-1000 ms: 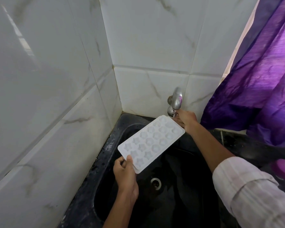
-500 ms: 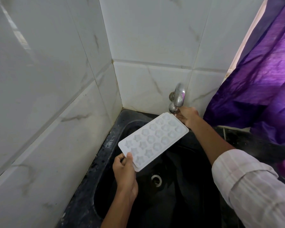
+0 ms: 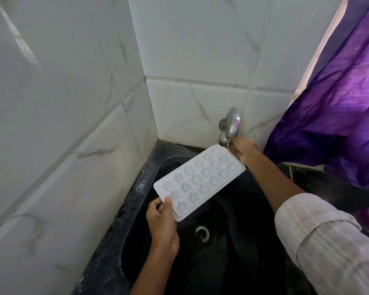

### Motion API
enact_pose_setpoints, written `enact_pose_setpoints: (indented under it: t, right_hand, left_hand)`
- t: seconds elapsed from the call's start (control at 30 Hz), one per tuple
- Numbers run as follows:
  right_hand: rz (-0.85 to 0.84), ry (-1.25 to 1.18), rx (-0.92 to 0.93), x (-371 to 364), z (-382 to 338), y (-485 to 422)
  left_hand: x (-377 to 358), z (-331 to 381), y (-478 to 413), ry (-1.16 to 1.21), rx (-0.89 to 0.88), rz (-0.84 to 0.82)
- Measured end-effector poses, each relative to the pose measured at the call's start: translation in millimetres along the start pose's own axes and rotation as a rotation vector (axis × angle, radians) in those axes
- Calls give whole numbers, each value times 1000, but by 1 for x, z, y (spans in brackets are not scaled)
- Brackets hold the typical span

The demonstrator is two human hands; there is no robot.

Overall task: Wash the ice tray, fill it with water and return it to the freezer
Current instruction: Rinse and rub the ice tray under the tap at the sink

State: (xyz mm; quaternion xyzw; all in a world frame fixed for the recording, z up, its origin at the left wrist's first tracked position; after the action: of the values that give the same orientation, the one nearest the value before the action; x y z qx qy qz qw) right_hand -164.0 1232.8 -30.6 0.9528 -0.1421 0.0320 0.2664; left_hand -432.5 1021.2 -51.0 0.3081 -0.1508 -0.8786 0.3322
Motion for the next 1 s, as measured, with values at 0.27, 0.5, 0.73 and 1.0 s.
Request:
enact_pose_setpoints:
  t: [0.27, 0.5, 0.73, 1.0]
  right_hand:
    - [-3, -10, 8, -1, 0, 1]
    - [-22, 214, 101, 9, 2, 12]
    - [-287, 494, 240, -8, 24, 41]
    - [-127, 500, 233, -5, 35, 30]
  left_hand:
    - [0, -1, -2, 8, -3, 3]
    - [4, 2, -4, -5, -11, 28]
    - [4, 2, -4, -38, -20, 30]
    - [2, 2, 2, -93, -51, 12]
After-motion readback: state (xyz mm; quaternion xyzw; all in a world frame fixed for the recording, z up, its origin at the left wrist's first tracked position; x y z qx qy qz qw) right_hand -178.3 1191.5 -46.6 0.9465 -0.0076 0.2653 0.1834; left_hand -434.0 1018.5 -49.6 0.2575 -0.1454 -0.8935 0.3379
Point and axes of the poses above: each hand's wrist, its own y-axis away from the middle knuckle, its own x-axis out of the back of the hand, z = x × y, the point moved 10 cm from there along -y, towards the middle knuckle, and after that the axes turned 14 degrees about y, right-handed, at the moved point
